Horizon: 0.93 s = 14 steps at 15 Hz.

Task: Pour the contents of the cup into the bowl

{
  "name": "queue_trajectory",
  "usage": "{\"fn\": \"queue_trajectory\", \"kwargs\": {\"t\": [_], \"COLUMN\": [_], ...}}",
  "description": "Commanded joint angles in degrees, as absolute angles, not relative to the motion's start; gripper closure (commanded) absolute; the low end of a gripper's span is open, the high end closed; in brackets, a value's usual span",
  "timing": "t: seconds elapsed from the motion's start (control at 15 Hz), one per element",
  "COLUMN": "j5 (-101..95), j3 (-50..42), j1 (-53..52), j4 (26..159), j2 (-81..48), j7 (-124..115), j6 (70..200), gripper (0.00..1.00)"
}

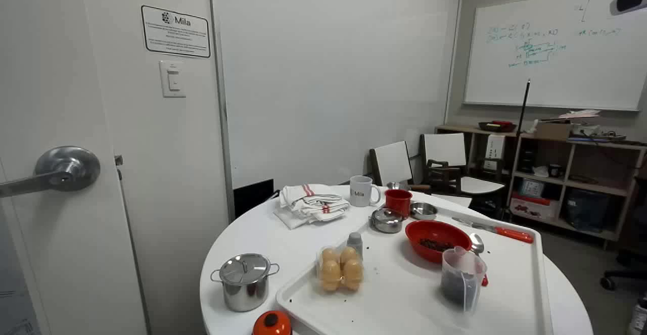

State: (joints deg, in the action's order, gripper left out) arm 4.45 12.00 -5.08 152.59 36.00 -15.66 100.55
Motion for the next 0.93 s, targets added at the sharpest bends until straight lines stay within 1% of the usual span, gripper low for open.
{"fn": "queue_trajectory", "kwargs": {"t": [0.0, 0.13, 0.6, 0.87], "j5": [4.2, 4.8, 4.2, 6.9], "j3": [11.6, 11.4, 11.5, 12.7], "j1": [-5.4, -5.3, -5.4, -2.7], "j4": [152.5, 152.9, 152.5, 153.0], "j2": [35.9, 36.4, 36.0, 35.2], "j7": [-15.8, -16.4, -15.8, -27.8], "j6": [100.4, 101.9, 101.0, 108.6], "gripper": [0.00, 0.00, 0.00, 0.00]}}
